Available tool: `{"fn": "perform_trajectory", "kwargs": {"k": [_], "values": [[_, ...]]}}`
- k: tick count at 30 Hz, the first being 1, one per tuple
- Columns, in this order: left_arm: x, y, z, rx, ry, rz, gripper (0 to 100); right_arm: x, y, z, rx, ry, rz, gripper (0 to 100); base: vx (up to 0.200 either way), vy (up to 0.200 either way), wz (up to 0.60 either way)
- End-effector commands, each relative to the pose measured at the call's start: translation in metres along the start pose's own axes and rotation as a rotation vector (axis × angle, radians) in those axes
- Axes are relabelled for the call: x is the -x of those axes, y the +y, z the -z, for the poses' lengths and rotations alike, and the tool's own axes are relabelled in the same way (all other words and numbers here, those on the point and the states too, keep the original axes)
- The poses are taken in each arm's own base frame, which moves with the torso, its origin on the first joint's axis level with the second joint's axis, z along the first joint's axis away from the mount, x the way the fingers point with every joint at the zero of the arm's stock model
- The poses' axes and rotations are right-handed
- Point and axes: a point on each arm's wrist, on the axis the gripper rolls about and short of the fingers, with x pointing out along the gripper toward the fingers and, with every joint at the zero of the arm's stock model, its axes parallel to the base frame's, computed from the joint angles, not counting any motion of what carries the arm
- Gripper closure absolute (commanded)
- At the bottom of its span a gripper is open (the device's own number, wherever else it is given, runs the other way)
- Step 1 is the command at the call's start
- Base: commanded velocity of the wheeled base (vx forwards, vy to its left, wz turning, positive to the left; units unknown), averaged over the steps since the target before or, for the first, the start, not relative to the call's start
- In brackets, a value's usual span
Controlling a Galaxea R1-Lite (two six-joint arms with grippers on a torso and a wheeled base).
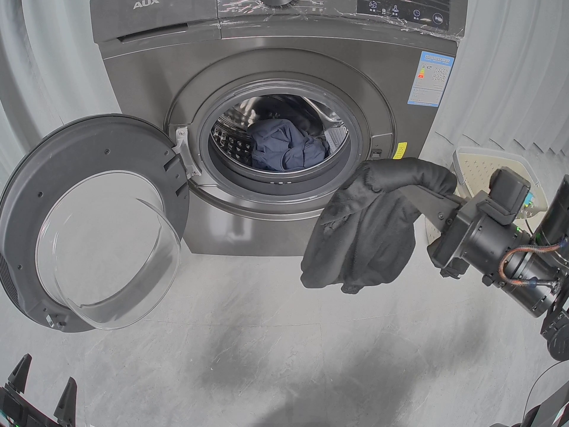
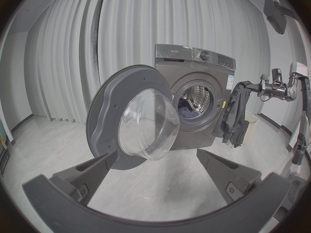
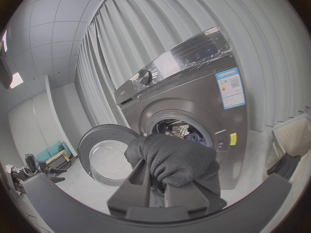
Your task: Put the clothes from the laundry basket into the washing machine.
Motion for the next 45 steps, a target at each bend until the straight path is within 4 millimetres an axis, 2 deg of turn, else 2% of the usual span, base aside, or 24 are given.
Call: {"fn": "perform_trajectory", "kwargs": {"k": [1, 4, 7, 8, 10, 12, 13, 14, 15, 18, 21, 22, 23, 25, 34, 35, 36, 38, 39, 45], "values": [[0.0, 0.0, 0.005, -0.005, 0.001, -0.002, 0, -0.021, 0.006, 0.021, -0.009, 0.068, -0.026, 100, 0.0, 0.0, 0.0], [0.001, 0.0, 0.001, -0.019, -0.028, 0.011, 0, -0.025, 0.008, 0.026, -0.012, 0.077, -0.034, 100, 0.0, 0.0, 0.0], [0.015, -0.003, -0.055, 0.027, -0.242, 0.11, 0, -0.034, 0.012, 0.027, -0.017, 0.044, -0.052, 100, 0.0, 0.0, 0.0], [0.015, -0.004, -0.069, 0.031, -0.243, 0.157, 0, -0.039, 0.013, 0.028, -0.024, 0.031, -0.056, 100, 0.0, 0.0, 0.0], [0.005, -0.006, -0.076, 0.023, -0.154, 0.275, 0, -0.049, 0.015, 0.028, -0.036, 0.0, -0.065, 100, 0.0, 0.0, 0.0], [-0.001, -0.008, -0.076, 0.023, -0.104, 0.33, 0, -0.053, 0.016, 0.029, -0.04, -0.009, -0.068, 100, 0.0, 0.0, 0.0], [-0.019, -0.01, -0.075, 0.032, 0.016, 0.421, 0, -0.062, 0.017, 0.031, -0.045, -0.027, -0.076, 100, 0.0, 0.0, 0.0], [-0.02, -0.01, -0.075, 0.032, 0.021, 0.429, 0, -0.063, 0.017, 0.031, -0.045, -0.029, -0.076, 100, 0.0, 0.0, 0.0], [-0.035, -0.011, -0.075, 0.018, 0.102, 0.503, 0, -0.07, 0.018, 0.032, -0.045, -0.043, -0.078, 100, 0.0, 0.0, 0.0], [-0.056, -0.013, -0.076, -0.001, 0.173, 0.581, 0, -0.077, 0.019, 0.028, -0.046, -0.065, -0.083, 100, 0.0, 0.0, 0.0], [-0.086, -0.018, -0.079, -0.003, 0.229, 0.678, 0, -0.086, 0.024, 0.021, -0.053, -0.097, -0.097, 100, 0.0, 0.0, 0.0], [-0.088, -0.019, -0.079, -0.002, 0.233, 0.689, 0, -0.087, 0.025, 0.021, -0.054, -0.099, -0.101, 100, 0.0, 0.0, 0.0], [-0.103, -0.026, -0.079, 0.001, 0.255, 0.74, 0, -0.09, 0.028, 0.019, -0.071, -0.109, -0.111, 100, 0.0, 0.0, 0.0], [-0.119, -0.033, -0.076, 0.006, 0.29, 0.789, 0, -0.092, 0.031, 0.019, -0.083, -0.109, -0.119, 100, 0.0, 0.0, 0.0], [-0.173, -0.062, -0.065, 0.023, 0.398, 0.897, 0, -0.099, 0.032, 0.017, -0.084, -0.129, -0.121, 100, 0.0, 0.0, 0.0], [-0.174, -0.063, -0.065, 0.025, 0.402, 0.897, 0, -0.099, 0.032, 0.017, -0.084, -0.129, -0.121, 100, 0.0, 0.0, 0.0], [-0.188, -0.067, -0.062, 0.029, 0.423, 0.897, 0, -0.099, 0.03, 0.016, -0.082, -0.133, -0.117, 100, 0.0, 0.0, 0.0], [-0.194, -0.069, -0.062, 0.029, 0.425, 0.898, 0, -0.099, 0.03, 0.016, -0.082, -0.133, -0.117, 100, 0.0, 0.0, 0.0], [-0.207, -0.074, -0.062, 0.031, 0.42, 0.902, 0, -0.099, 0.03, 0.016, -0.082, -0.133, -0.115, 100, 0.0, 0.0, 0.0], [-0.231, -0.09, -0.061, 0.065, 0.446, 0.926, 0, -0.098, 0.032, 0.016, -0.084, -0.132, -0.123, 100, 0.0, 0.0, 0.0]]}}
